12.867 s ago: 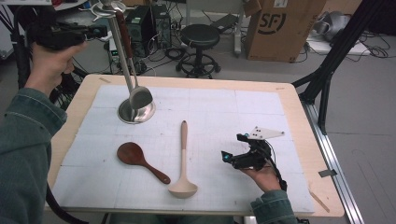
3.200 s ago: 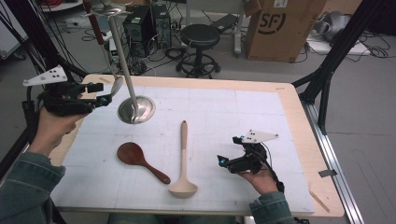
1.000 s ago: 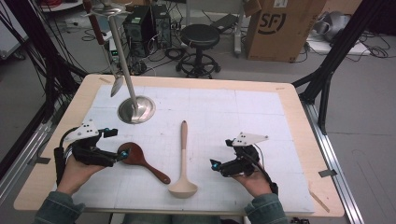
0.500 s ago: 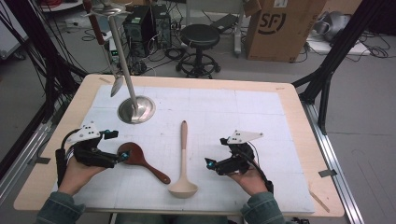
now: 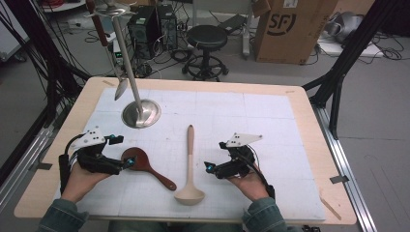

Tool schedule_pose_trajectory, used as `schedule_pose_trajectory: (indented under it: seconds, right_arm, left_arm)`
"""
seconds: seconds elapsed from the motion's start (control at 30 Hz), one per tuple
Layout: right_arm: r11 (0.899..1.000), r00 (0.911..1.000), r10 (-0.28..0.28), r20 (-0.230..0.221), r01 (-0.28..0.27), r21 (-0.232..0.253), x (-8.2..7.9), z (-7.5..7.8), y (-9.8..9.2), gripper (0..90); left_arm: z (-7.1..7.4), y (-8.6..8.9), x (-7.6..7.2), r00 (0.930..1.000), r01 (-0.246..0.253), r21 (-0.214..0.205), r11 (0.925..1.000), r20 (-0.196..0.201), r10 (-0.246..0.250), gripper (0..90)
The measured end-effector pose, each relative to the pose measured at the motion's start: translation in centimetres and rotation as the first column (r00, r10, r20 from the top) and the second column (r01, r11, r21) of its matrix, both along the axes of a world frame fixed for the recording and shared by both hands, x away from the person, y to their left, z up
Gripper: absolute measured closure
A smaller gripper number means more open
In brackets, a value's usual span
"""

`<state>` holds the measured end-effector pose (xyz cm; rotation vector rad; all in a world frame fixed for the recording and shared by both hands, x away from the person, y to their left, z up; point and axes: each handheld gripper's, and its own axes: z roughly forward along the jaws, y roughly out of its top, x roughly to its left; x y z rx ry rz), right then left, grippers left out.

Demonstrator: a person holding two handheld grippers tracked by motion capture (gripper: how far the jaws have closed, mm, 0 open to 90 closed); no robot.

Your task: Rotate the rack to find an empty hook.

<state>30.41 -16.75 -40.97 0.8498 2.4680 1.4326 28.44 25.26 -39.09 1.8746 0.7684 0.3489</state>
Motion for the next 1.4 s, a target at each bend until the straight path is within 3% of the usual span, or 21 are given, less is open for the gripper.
schedule_pose_trajectory:
  seconds: [0.07,0.2,0.33,0.83,1.1,1.4]
  right_arm:
    - [1.0,0.9998,0.021,-0.003,-0.021,0.0,0.1,-0.1,0.3,20.4]
    - [0.999,0.999,0.043,-0.012,-0.043,-0.015,0.2,-0.3,1.1,19.9]
    - [0.998,0.9977,0.063,-0.027,-0.063,-0.02,0.1,-0.4,1.6,26.7]
    - [0.985,0.9817,0.163,-0.098,-0.167,-0.035,0.2,-1.2,3.4,69.6]
    - [0.978,0.9735,0.199,-0.112,-0.204,-0.032,0.2,-1.4,3.7,87.4]
    - [0.972,0.9664,0.226,-0.122,-0.232,-0.037,0.3,-1.8,4.7,89.3]
  left_arm:
    - [0.0,0.0,0.0,1.0,-0.001,0.001,1.0,0.001,0.001,9.3]
    - [-0.1,0.1,0.0,1.0,-0.004,0.001,1.0,0.0,0.004,9.3]
    - [-0.2,-0.1,-0.1,1.0,0.0,0.007,1.0,-0.002,0.0,9.3]
    - [-0.4,-0.2,-0.1,1.0,0.006,0.008,1.0,-0.003,-0.006,9.3]
    - [-0.3,-0.2,-0.2,0.9999,0.013,0.002,0.9999,-0.006,-0.013,9.3]
    - [-0.3,-0.2,-0.1,0.9999,0.011,-0.002,0.9999,-0.006,-0.011,9.3]
